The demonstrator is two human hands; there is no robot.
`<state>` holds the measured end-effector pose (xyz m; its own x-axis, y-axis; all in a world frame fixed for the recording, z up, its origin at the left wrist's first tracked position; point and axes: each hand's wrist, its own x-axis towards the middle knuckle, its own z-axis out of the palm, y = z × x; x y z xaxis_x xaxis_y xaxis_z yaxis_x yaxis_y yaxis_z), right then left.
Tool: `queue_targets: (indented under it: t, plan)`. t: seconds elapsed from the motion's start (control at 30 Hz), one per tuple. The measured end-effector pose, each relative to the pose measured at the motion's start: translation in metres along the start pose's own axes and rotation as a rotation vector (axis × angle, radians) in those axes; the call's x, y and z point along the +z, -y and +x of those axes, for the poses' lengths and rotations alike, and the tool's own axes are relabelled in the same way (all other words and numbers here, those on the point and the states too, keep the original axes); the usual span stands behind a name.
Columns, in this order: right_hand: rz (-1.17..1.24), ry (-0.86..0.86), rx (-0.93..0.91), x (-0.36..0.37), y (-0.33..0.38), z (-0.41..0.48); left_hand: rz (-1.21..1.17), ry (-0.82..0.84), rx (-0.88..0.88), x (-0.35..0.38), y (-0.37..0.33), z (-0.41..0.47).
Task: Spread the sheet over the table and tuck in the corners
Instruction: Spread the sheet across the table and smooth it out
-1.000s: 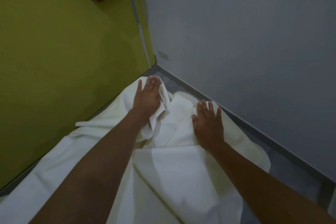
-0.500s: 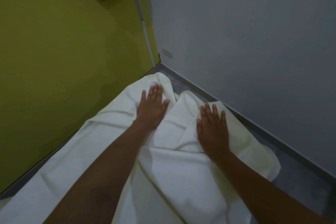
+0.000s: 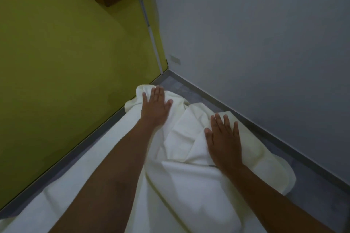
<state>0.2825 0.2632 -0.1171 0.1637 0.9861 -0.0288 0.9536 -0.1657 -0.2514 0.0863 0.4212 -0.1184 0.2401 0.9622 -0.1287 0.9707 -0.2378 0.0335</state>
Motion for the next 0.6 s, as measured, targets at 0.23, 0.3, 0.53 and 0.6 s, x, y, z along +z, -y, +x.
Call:
queue_targets:
  t: [0.23,0.3,0.53,0.6]
  plan:
    - [-0.021,-0.051,-0.045,-0.004,-0.007,0.0,0.015,0.074,0.136,-0.016,-0.001,0.037]
    - [-0.052,-0.035,-0.063,-0.004,-0.012,-0.001,-0.121,-0.001,0.088,-0.013,-0.012,0.027]
    - [-0.07,0.009,-0.077,-0.004,-0.026,-0.007,-0.162,-0.042,0.034,0.015,-0.007,-0.007]
    - [-0.054,-0.007,-0.056,-0.005,-0.035,-0.015,-0.149,-0.012,0.005,0.012,-0.001,0.002]
